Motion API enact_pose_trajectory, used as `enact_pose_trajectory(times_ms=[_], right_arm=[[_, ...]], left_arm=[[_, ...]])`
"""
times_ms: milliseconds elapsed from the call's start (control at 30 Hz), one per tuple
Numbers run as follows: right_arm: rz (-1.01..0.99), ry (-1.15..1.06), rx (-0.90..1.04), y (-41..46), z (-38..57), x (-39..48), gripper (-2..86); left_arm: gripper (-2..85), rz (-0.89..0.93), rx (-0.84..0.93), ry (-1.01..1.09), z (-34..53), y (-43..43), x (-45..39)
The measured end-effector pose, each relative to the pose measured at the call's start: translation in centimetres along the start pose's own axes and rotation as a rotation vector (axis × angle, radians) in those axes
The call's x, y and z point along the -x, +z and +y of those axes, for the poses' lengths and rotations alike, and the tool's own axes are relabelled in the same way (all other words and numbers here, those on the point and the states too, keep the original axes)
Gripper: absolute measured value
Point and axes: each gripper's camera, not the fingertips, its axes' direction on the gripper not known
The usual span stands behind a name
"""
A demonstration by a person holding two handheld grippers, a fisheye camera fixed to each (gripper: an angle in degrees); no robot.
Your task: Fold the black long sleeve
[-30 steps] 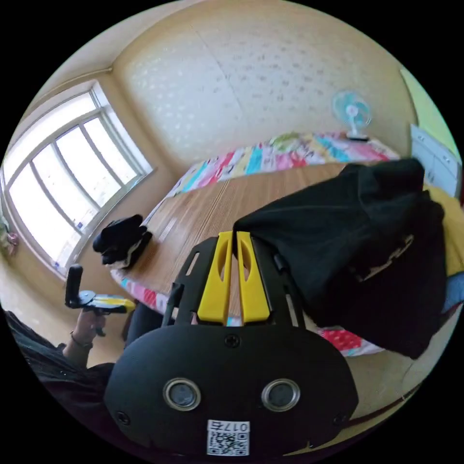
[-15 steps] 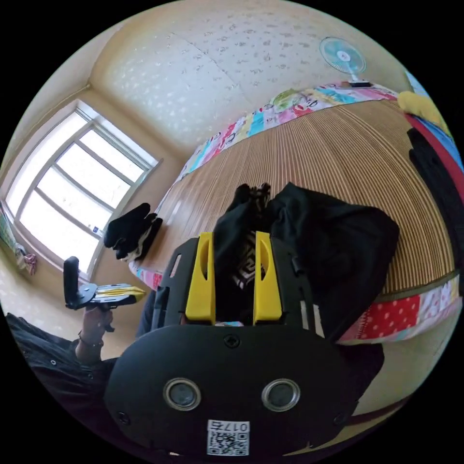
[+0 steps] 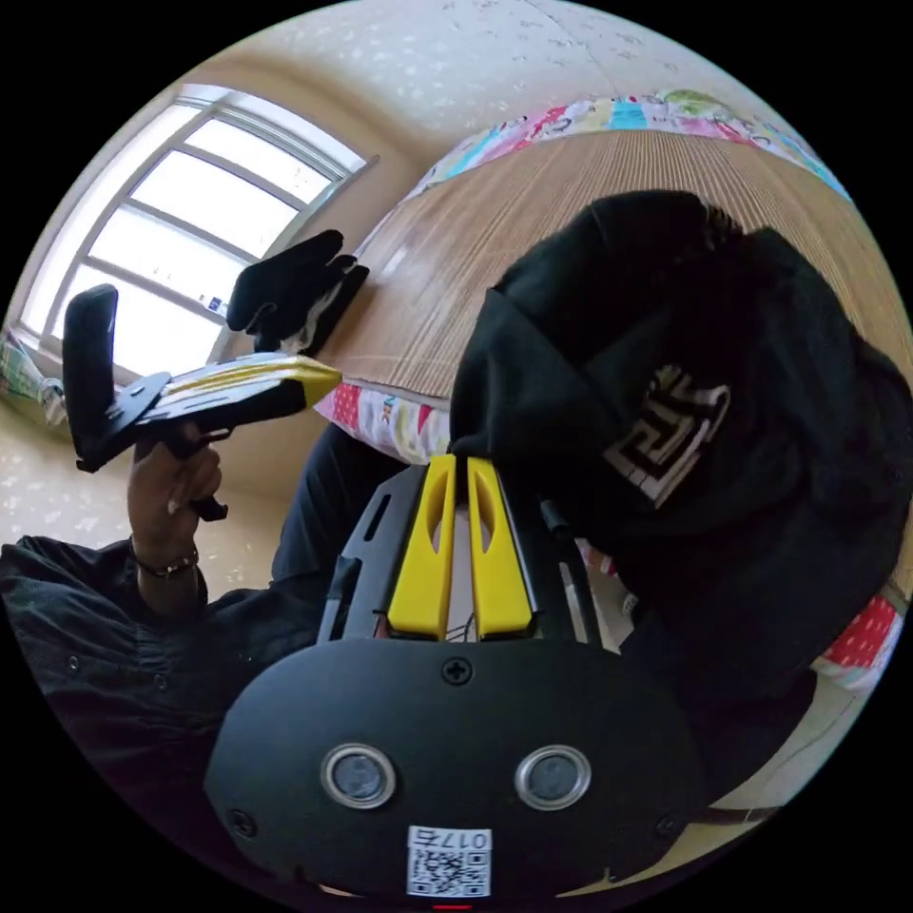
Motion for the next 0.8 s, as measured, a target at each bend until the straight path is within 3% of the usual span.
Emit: enact_pose_trajectory(times_ms=[133, 267, 400, 567, 633, 700, 800], right_arm=[[-0.158, 0.020, 0.009, 0.4, 2.6, -0.7, 1.9], [-0.132, 0.009, 0.025, 0.1, 4.0, -0.1, 1.8], [-0.145, 0.002, 0.028, -0.4, 4.7, 0.6, 1.8], [-0.124, -0.016, 0.010, -0.7, 6.0, 2.5, 1.8], [-0.128, -0.019, -0.003, -1.1, 6.6, 3.1, 1.8], [-0.177, -0.035, -0.063, -3.0, 8.0, 4.3, 1.9], [-0.302, -0.120, -0.200, -7.8, 10.5, 7.5, 1.9]], left_arm=[[3.6, 0.133, -0.022, 0.038, 0.2, 0.8, 1.7], [10.9, 0.320, -0.109, 0.093, -1.3, 0.1, 4.1], [12.3, 0.368, -0.154, 0.106, -5.1, 0.3, 7.0], [12.0, 0.358, 0.050, 0.219, -9.3, 6.6, 8.8], [6.2, 0.399, 0.117, 0.264, -8.9, 8.2, 9.4], [3.5, 0.451, 0.065, 0.274, -7.2, 7.0, 10.9], [1.5, 0.567, -0.183, 0.309, -2.8, 0.0, 15.1]])
